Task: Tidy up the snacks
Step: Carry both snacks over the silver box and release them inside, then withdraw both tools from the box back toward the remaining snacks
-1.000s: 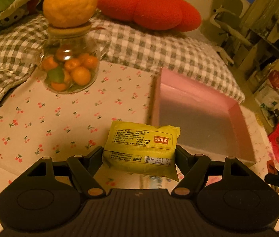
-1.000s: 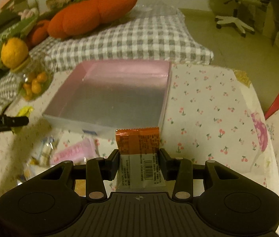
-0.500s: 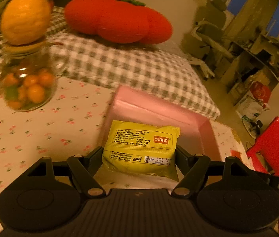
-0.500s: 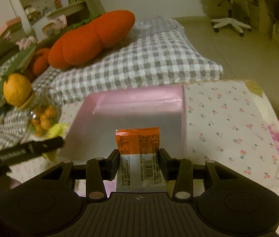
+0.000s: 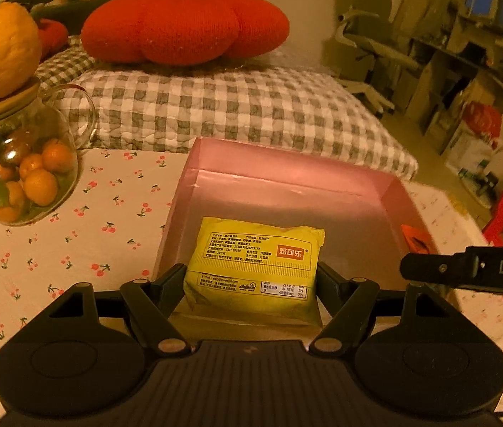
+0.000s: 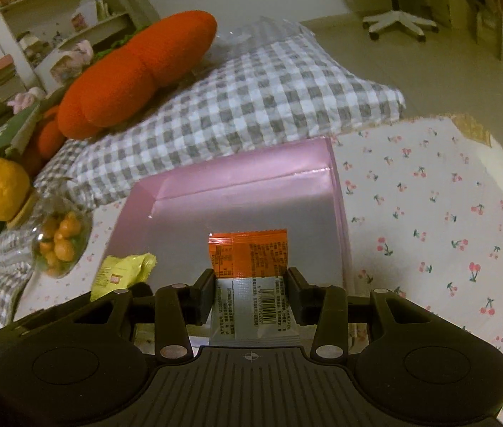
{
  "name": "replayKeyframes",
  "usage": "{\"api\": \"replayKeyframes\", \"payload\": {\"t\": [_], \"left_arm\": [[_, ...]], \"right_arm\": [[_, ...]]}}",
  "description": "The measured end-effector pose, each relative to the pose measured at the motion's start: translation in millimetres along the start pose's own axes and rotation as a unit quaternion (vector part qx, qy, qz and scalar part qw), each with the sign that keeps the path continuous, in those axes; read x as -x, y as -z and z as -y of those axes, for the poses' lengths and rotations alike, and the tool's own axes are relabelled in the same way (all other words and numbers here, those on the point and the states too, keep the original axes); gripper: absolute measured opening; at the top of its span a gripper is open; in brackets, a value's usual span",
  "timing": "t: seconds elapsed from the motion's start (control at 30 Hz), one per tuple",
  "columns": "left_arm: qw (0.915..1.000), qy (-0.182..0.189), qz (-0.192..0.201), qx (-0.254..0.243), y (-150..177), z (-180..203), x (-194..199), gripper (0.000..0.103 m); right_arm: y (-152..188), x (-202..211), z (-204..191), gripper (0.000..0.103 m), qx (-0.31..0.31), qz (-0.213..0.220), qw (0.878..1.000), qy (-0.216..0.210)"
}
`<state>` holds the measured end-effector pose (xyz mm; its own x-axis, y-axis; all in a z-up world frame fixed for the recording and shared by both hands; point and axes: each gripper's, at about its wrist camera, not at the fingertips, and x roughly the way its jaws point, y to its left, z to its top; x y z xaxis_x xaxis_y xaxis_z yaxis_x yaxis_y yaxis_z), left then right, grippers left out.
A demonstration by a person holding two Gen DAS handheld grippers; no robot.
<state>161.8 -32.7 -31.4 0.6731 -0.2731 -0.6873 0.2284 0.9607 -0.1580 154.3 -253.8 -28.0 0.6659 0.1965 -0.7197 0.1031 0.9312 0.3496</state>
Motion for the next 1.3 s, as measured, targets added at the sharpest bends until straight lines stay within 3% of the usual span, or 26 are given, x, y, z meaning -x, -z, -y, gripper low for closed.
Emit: {"api": "replayKeyframes", "payload": {"t": [0.3,0.4,0.47,0.57,1.3], "left_arm": [[0.9999,0.008,-0.006,-0.003,4,-2,-3,0.074],[0.9999,0.008,-0.007,-0.009,5,-1,-1,0.08],[0.9998,0.01,-0.008,-0.015,6,0,-1,0.083],[0.9996,0.012,-0.005,-0.025,6,3,1,0.089],[0.9992,0.031,-0.023,-0.006,6,2,29,0.102]], "right_arm": [[4,-3,4,0.044,0.001,-0.008,1.0,0.006],[3,-3,3,0.045,0.004,-0.014,1.0,0.003],[3,-2,3,0.06,0.001,-0.017,1.0,-0.001],[2,1,3,0.069,-0.003,-0.015,1.0,-0.005],[7,31,-12,0.086,0.04,-0.02,0.999,0.014]]}}
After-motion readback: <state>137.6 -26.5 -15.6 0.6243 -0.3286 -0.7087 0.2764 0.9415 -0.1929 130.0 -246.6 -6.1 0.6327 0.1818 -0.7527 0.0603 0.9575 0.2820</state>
